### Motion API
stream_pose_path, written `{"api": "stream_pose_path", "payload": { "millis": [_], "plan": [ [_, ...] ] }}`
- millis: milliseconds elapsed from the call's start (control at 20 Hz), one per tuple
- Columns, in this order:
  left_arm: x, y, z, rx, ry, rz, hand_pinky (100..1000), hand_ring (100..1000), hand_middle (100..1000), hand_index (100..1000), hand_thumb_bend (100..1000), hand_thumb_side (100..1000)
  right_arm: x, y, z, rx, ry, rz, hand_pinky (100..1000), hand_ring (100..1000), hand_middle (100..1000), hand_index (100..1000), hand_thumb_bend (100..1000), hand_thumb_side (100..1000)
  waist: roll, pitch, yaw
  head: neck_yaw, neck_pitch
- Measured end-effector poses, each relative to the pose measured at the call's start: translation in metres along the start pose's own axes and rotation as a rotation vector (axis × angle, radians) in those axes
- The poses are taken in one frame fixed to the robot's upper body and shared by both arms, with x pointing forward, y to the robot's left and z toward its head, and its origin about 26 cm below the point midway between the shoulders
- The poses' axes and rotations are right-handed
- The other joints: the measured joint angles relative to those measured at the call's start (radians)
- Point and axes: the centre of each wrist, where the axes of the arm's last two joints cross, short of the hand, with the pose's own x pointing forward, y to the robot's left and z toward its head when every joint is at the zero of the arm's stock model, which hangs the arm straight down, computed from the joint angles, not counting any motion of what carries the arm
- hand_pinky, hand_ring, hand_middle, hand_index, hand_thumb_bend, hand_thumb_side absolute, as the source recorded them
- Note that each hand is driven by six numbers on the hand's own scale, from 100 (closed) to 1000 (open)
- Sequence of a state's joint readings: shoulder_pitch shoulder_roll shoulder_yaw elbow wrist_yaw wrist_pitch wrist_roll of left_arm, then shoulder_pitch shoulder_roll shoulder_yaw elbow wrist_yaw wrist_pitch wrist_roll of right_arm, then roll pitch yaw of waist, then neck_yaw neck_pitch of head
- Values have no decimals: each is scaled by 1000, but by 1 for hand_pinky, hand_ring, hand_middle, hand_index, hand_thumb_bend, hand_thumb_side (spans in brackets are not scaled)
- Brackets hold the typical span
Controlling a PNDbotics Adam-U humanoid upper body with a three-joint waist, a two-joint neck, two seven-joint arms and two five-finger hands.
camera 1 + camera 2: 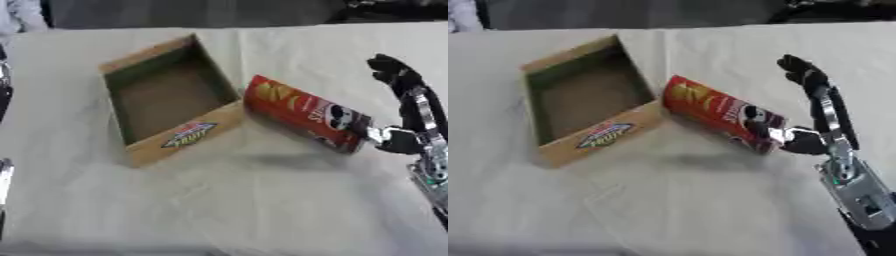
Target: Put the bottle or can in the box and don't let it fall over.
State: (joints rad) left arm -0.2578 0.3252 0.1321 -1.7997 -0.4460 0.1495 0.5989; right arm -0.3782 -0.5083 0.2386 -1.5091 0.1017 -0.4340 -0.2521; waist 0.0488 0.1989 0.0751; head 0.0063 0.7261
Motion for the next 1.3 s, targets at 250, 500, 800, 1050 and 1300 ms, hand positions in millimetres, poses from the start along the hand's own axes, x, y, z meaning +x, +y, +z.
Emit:
{"api": "stream_pose_path", "payload": {
  "millis": [250,500,800,1050,1300],
  "plan": [
    [1,0,-1,1,-1,5,722,906,755,770,455,689,-2,-4,-2,43,-3,-2,871,878,792,889,899,535,5,8,1,0,-6],
    [2,-1,-1,1,0,9,723,906,756,770,455,689,-3,-7,-5,67,5,-13,869,876,791,890,900,535,10,17,1,1,-16],
    [2,-1,-2,2,-1,11,723,906,756,770,453,690,-4,-10,-9,101,4,-19,869,875,789,890,904,532,16,27,6,0,-28],
    [3,-1,-2,3,-2,14,724,907,756,770,452,690,-6,-11,-11,117,9,-21,869,869,787,891,905,528,17,32,7,-1,-35],
    [3,-1,-2,3,-2,16,724,907,756,769,452,690,-10,-10,-8,133,23,-21,867,864,783,886,895,516,16,33,9,-1,-35]
  ]
}}
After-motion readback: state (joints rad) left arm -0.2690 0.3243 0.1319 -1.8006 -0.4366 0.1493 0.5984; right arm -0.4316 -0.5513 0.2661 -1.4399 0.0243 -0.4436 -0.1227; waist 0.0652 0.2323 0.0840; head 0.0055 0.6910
